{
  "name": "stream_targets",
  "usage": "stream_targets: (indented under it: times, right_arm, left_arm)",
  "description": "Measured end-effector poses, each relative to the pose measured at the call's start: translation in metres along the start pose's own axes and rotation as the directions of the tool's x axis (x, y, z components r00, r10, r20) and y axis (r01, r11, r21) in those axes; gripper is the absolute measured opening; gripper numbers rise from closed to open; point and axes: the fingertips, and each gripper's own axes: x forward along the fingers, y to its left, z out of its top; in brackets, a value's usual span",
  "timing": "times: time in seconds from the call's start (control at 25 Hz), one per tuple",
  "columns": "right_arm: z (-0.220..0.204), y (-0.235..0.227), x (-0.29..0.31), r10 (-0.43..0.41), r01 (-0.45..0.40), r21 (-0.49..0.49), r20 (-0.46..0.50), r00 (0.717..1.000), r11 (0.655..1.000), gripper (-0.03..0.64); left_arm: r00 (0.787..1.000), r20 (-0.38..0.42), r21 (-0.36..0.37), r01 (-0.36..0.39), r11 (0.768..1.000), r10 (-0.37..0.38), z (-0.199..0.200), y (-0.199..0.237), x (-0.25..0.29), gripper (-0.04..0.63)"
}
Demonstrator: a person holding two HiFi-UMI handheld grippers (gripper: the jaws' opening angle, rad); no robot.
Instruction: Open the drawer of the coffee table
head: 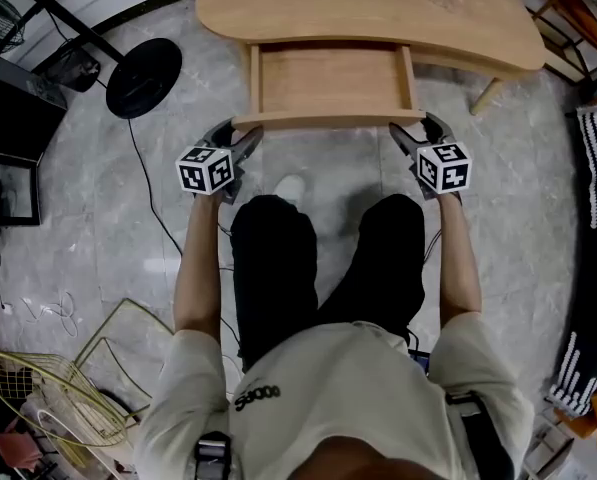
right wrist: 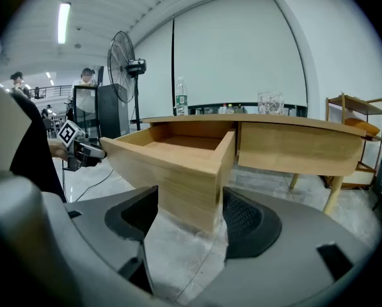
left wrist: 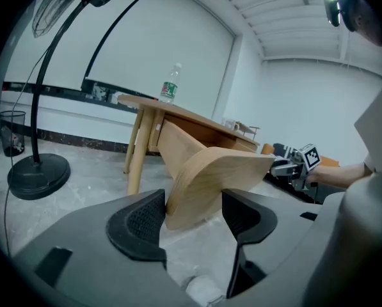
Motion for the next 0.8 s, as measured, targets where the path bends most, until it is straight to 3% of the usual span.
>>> stream_targets:
  times: [0.24, 0.36, 0.44, 0.56, 0.68, 0.8]
  right_arm:
    - [-0.006, -0.024, -0.022, 0.026, -0.026, 0.008, -0.039, 0.999, 1.0, 0.29]
    - [-0.002, -0.044, -0.041, -0.014, 0.014, 0.012, -0.004, 1.0, 1.0, 0.29]
    - [0.01, -0.057, -0.053, -0.066, 0.066, -0.003, 0.051, 0.997, 0.998, 0.258]
    - [0.029, -0.075, -0.069, -0.167, 0.169, -0.015, 0.113, 0.98, 0.985, 0.14]
    - [0.051, -0.087, -0.08, -0.256, 0.26, -0.007, 0.155, 0.954, 0.965, 0.027]
    - [0.078, -0.088, -0.086, -0.276, 0.281, 0.003, 0.194, 0.941, 0.96, 0.006]
  left_arm:
    - [0.998, 0.06, -0.107, 0.028, 0.994, -0.022, -0.003, 0.009, -0.02, 0.29]
    - [0.997, 0.068, -0.127, -0.023, 0.992, 0.032, -0.01, 0.028, -0.041, 0.28]
    - [0.992, 0.091, -0.117, -0.074, 0.99, 0.085, -0.004, 0.042, -0.054, 0.215]
    - [0.973, 0.148, -0.055, -0.168, 0.984, 0.174, 0.022, 0.058, -0.071, 0.067]
    - [0.956, 0.199, 0.062, -0.233, 0.97, 0.217, 0.06, 0.058, -0.08, 0.032]
    - [0.948, 0.224, 0.167, -0.264, 0.95, 0.224, 0.096, 0.046, -0.079, 0.018]
